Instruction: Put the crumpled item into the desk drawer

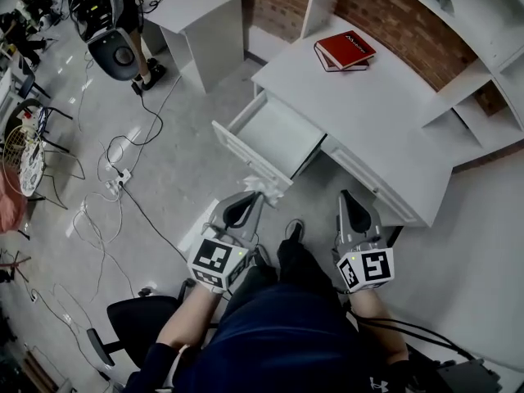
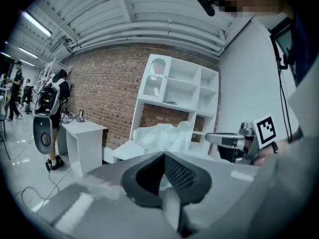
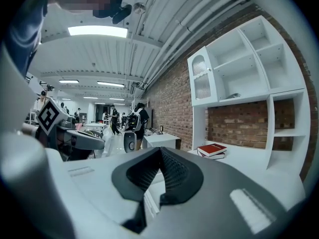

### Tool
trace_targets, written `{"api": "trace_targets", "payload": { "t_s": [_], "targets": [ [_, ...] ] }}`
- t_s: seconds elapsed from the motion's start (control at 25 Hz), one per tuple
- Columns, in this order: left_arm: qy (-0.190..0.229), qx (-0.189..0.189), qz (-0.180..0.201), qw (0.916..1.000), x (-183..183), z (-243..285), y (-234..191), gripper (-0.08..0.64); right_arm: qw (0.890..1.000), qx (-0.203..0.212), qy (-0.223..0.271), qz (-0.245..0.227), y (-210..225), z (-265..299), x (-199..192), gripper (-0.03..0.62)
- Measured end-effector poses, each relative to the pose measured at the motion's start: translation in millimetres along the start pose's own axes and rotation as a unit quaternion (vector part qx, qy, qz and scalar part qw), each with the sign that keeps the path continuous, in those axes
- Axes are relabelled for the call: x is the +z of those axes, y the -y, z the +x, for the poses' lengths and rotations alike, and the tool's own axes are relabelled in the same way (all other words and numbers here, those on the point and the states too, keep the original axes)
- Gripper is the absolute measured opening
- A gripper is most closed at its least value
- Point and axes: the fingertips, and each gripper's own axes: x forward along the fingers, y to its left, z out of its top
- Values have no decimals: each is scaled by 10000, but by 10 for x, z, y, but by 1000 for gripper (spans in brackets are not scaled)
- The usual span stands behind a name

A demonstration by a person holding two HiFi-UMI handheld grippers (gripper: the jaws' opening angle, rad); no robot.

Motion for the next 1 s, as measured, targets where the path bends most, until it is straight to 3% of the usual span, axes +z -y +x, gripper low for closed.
{"api": "trace_targets", "payload": {
  "t_s": [0.48,1.0],
  "targets": [
    [-142,337,105,9993,75,353,-346,2,9988,432,39,244,169,651,-60,3],
    [-252,689,110,9972,335,1207,-570,2,9956,791,34,502,907,1405,-11,2]
  ]
}}
